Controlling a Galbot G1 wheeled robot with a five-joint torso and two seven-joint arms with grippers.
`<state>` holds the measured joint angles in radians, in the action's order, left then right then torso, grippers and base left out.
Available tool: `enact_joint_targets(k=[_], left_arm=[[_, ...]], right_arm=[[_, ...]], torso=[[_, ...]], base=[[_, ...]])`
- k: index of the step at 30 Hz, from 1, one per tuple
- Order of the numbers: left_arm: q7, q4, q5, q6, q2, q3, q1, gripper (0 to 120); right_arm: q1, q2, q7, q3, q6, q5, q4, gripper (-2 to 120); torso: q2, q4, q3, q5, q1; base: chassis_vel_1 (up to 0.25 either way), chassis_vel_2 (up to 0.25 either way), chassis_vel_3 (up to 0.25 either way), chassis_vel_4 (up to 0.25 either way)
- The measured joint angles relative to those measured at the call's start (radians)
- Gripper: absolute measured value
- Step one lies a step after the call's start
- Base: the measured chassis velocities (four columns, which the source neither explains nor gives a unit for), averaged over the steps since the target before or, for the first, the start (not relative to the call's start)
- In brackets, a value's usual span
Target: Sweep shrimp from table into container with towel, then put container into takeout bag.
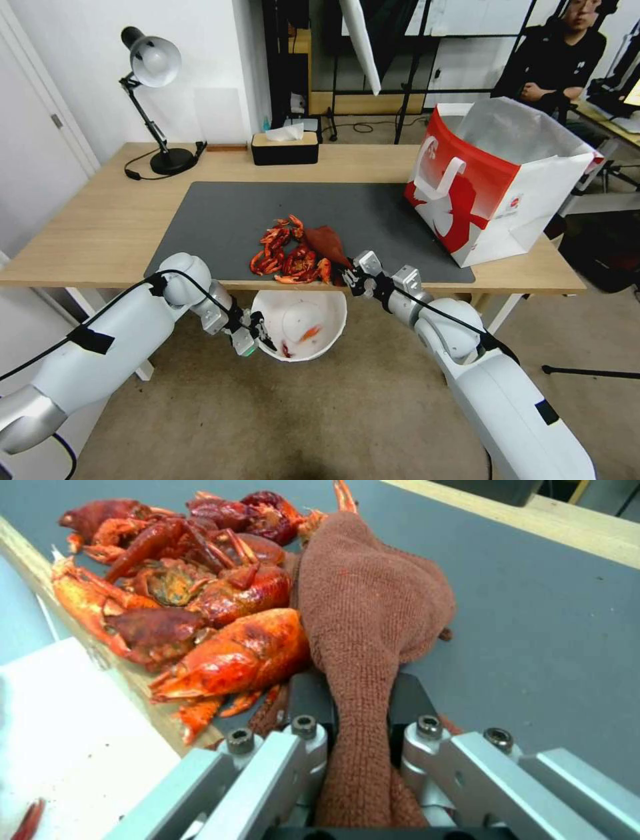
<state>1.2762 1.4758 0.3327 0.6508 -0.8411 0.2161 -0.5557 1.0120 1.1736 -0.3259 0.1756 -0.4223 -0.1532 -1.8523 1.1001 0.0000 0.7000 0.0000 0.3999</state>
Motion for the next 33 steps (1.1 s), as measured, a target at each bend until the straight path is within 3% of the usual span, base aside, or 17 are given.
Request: enact_joint_targets(k=[33], left_arm=[[0.003, 0.006, 0.0, 0.0, 0.008, -0.007, -0.01, 0]], right_arm=[[0.167, 0.014, 0.004, 0.016, 0.018, 0.086, -0.139, 7]], torso=[[0.0, 0.0001, 0.0, 0.0, 0.0]], base=[[0.0, 0.0, 0.0, 0.0]])
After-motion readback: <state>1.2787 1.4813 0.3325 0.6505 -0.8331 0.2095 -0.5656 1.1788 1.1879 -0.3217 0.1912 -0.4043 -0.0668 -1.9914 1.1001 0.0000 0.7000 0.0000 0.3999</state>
